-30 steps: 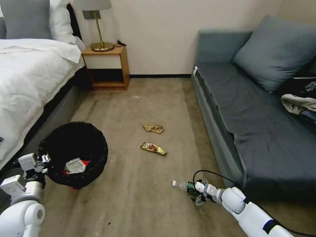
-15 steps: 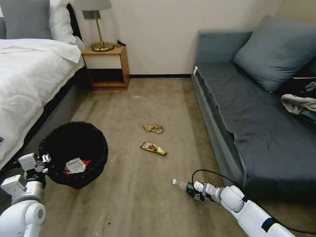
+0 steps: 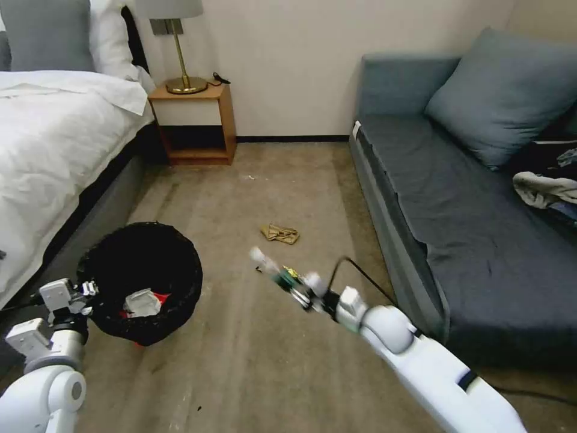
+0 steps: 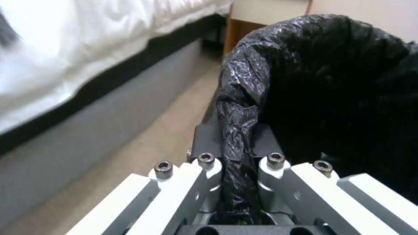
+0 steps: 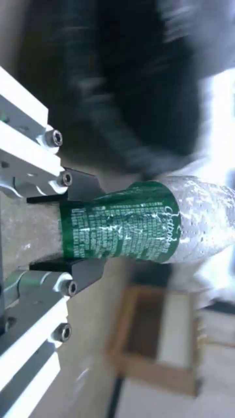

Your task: Pick up the trash bin, then pick up the garbage on the floor and place it into the trash bin.

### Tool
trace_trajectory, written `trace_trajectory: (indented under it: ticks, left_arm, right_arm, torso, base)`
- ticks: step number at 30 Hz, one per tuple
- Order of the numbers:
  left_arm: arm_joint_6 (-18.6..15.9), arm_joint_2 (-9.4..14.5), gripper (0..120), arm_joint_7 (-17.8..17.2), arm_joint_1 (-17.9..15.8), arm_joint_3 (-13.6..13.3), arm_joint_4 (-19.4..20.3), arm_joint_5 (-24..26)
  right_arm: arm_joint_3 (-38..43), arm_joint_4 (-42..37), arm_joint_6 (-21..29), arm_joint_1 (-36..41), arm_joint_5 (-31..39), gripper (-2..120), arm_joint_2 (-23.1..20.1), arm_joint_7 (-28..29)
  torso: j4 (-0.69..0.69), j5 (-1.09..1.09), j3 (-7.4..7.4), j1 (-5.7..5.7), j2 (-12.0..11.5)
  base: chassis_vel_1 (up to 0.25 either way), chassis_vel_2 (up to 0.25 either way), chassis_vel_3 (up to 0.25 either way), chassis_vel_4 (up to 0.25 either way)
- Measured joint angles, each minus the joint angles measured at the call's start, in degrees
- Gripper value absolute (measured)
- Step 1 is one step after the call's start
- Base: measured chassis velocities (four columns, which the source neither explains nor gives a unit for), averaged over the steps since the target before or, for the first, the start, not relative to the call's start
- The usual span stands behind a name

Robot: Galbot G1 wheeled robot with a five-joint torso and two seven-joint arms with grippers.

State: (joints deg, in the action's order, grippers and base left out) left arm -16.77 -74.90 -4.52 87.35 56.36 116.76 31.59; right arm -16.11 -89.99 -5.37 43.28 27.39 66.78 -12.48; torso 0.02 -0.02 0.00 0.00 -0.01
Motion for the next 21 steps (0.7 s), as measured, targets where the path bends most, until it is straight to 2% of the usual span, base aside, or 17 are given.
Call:
trace_trajectory:
  ticks: [3, 6, 8, 9, 12, 13, 17, 20, 21]
  left_arm:
    - [-0.78, -0.47, 5, 0.11, -0.05, -0.3, 0.37, 0.41]
    - [-1.04, -0.55, 5, 0.18, -0.09, -0.31, 0.46, 0.52]
    - [-1.6, -0.66, 5, 0.23, -0.16, -0.19, 0.85, 2.01]
    - [-1.6, -0.66, 5, 0.23, -0.16, -0.19, 0.85, 2.01]
    - [-2.39, -1.11, 5, 0.23, -0.25, 0.1, 1.54, 3.66]
    - [-2.39, -1.11, 5, 0.23, -0.25, 0.1, 1.54, 3.66]
    - [-2.63, -1.56, 5, 0.22, -0.03, 0.21, 1.89, 3.81]
    - [-2.64, -1.69, 5, 0.23, -0.02, 0.24, 1.9, 3.81]
    - [-2.65, -1.7, 5, 0.22, -0.05, 0.24, 1.9, 3.81]
  right_arm:
    - [-5.3, 0.22, -1.75, -4.74, 5.14, 22, 4.09, 1.35]
    - [-8.64, 0.63, -3.19, -6.72, 6.33, 22, 6.13, 1.33]
    - [-13.63, 2.59, -5.31, -9.05, 6.75, 22, 8.27, 1.81]
    - [-13.63, 2.59, -5.31, -9.05, 6.75, 22, 8.27, 1.81]
    - [-19.79, 8.19, -7.88, -11.96, 4.45, 22, 12.79, 3.43]
    - [-19.79, 8.19, -7.88, -11.96, 4.45, 22, 12.79, 3.43]
    - [-21.54, 15.24, -10.43, -13.52, 1.67, 22, 17.46, 5.71]
    - [-21.66, 16.01, -10.48, -13.56, 1.35, 22, 18.07, 6.95]
    - [-21.77, 15.91, -10.25, -13.56, 1.35, 25, 18.01, 7.47]
  torso:
    - [-0.01, 0.0, 0.0, 0.0, 0.0]
    - [-0.01, 0.01, 0.0, 0.0, 0.0]
    - [-0.04, -0.01, 0.0, 0.0, 0.0]
    - [-0.04, -0.01, 0.0, 0.0, 0.0]
    - [-0.01, -0.01, 0.0, 0.0, 0.0]
    - [-0.01, -0.01, 0.0, 0.0, 0.0]
    - [-0.01, 0.0, 0.0, 0.0, 0.0]
    - [-0.02, 0.0, 0.0, 0.0, 0.0]
    - [-0.02, 0.01, 0.0, 0.0, 0.0]
  base:
    - [0.0, 0.0, 0.0, 0.0]
    - [0.0, 0.0, 0.0, 0.0]
    - [0.0, 0.0, 0.0, 0.0]
    - [0.0, 0.0, 0.0, 0.0]
    - [0.0, 0.0, 0.0, 0.0]
    - [0.0, 0.0, 0.0, 0.0]
    - [0.0, 0.0, 0.0, 0.0]
    - [0.0, 0.0, 0.0, 0.0]
    - [0.0, 0.0, 0.0, 0.0]
